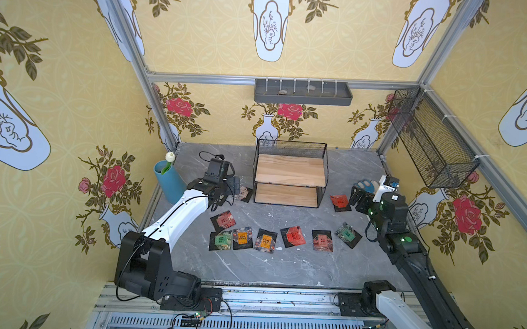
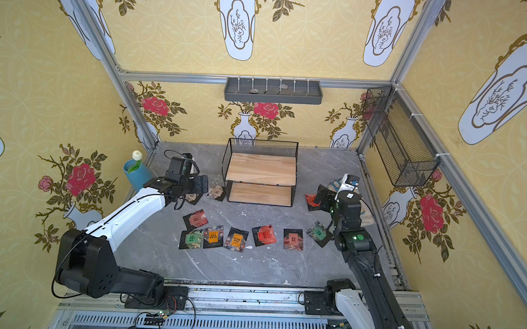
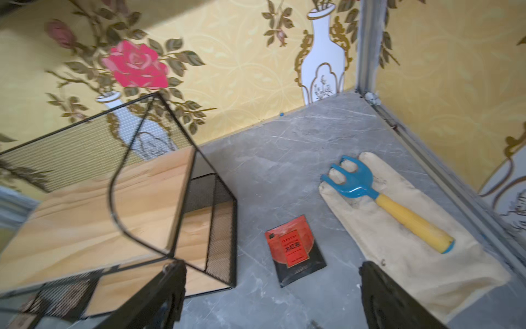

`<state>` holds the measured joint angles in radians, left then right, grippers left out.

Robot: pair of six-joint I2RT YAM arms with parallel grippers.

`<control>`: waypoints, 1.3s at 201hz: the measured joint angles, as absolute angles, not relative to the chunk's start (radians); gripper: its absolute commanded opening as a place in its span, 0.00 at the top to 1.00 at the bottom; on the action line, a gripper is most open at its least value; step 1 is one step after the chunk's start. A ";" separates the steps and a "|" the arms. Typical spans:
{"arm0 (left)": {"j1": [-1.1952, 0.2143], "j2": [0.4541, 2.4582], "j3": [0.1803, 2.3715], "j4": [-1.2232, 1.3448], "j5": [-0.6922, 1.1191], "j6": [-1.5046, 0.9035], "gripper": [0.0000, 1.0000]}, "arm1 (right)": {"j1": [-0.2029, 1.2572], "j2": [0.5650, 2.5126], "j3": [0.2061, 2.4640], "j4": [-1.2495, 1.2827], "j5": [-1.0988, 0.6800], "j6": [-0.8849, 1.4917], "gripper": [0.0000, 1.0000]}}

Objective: Remove the tea bags from the shelf
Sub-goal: Reset both arms

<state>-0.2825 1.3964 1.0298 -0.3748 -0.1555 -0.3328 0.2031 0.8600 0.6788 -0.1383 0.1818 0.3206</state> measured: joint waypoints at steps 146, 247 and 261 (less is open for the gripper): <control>0.118 1.262 0.592 0.194 -0.240 -0.184 0.00 | -0.132 1.316 0.358 0.424 0.207 0.237 0.02; -0.031 1.331 0.167 0.833 -0.319 -0.033 0.00 | 0.012 1.438 0.142 1.008 0.193 0.096 0.03; -0.030 1.317 0.166 0.879 -0.312 -0.032 0.00 | 0.037 1.439 0.133 1.030 0.209 0.076 0.02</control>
